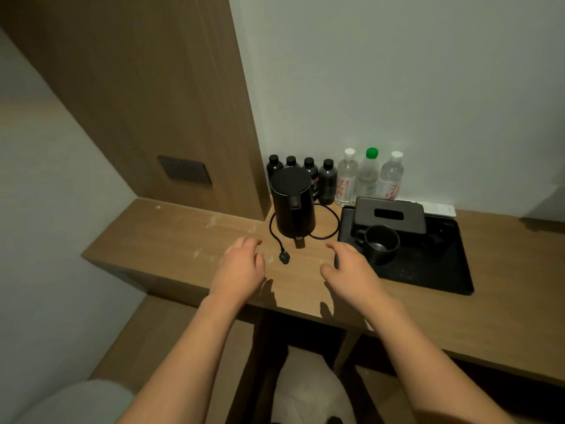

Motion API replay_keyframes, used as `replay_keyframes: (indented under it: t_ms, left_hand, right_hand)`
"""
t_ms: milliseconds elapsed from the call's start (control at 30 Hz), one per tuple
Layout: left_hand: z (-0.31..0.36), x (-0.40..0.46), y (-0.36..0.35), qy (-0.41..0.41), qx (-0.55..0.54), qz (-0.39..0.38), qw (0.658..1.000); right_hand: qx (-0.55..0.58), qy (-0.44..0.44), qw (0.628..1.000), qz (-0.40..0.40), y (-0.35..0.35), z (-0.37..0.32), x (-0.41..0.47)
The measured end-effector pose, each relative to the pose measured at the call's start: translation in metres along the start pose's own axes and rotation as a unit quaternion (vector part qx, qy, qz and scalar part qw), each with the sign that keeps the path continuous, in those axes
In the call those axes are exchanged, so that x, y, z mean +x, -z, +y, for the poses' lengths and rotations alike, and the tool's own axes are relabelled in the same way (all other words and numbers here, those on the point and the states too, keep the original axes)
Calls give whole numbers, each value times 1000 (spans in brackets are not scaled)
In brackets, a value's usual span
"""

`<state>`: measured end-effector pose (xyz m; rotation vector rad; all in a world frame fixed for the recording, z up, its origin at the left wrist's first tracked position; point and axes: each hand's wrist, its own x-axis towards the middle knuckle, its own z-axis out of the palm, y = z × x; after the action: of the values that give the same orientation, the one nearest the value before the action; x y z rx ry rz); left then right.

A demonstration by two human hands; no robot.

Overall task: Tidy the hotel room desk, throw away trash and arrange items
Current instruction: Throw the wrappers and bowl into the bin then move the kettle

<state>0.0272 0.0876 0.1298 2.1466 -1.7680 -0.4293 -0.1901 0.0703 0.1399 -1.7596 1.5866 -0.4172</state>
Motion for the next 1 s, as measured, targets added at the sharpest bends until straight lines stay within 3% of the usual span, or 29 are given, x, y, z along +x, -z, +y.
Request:
replay_keyframes:
  t_ms: [667,867,1000]
  left_hand:
    - [-38,202,-33,-11,-15,-125,992]
    - [-58,216,-33,20,9,-161,987]
    - [-77,220,-26,57,15,-158,986]
  right_hand:
    - [13,-101,995,19,-5,-52,177]
    - [6,-192,981,-22,-21,-50,217]
    - [9,-197,980,-38,-48,-49,230]
